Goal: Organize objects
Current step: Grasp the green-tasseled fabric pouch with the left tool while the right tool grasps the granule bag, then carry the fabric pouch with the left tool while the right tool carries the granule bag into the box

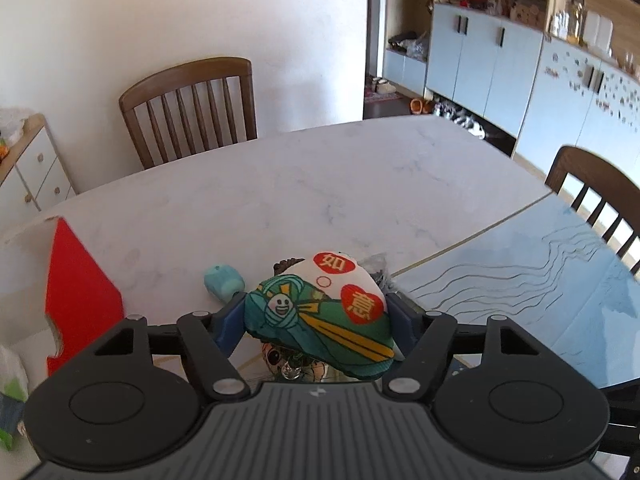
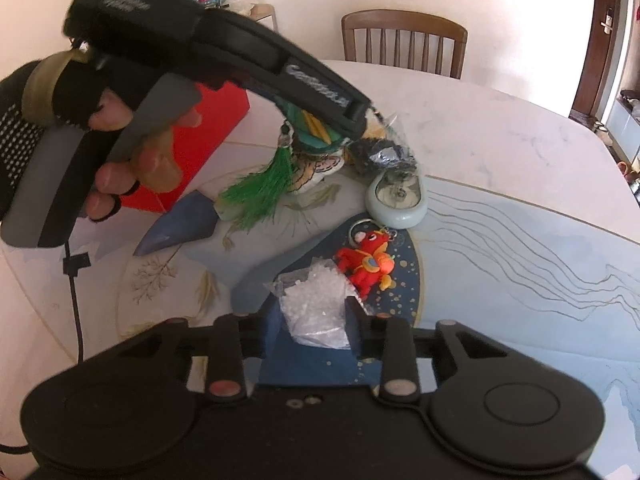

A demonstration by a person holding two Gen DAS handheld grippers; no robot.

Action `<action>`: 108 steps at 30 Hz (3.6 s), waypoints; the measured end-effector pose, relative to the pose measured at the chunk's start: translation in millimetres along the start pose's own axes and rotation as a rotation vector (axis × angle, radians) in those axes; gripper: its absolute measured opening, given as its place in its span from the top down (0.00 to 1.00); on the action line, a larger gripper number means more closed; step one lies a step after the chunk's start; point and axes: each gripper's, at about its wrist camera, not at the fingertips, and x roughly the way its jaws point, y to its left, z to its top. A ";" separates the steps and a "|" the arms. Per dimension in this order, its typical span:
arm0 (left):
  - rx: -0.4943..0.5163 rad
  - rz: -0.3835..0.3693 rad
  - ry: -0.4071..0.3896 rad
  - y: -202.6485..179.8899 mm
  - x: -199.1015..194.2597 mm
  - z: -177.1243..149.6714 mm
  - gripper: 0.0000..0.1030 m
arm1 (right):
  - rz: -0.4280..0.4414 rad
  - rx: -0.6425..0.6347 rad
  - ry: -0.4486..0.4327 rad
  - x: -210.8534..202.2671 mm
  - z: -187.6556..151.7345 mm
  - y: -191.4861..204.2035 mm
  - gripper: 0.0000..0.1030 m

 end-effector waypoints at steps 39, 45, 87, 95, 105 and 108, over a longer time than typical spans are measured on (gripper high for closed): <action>-0.144 -0.036 -0.101 90.6 -144.3 -3.6 0.31 | 0.066 0.122 -0.195 -98.6 57.7 11.0 0.75; -0.168 0.006 -0.115 125.7 -161.6 -8.8 0.31 | 0.102 0.077 -0.211 -93.0 84.1 33.3 0.75; -0.254 0.203 0.066 288.5 -115.4 -72.1 0.31 | 0.109 -0.196 0.015 80.6 162.2 183.7 0.74; -0.243 0.179 0.119 284.0 -102.3 -80.3 0.31 | 0.091 -0.193 0.033 88.8 158.9 186.4 0.73; -0.233 0.165 0.157 278.4 -98.1 -83.5 0.28 | 0.101 -0.192 0.026 84.6 157.5 185.4 0.63; -0.228 0.166 0.157 275.3 -99.6 -85.1 0.28 | 0.109 -0.189 0.013 79.7 157.1 186.0 0.56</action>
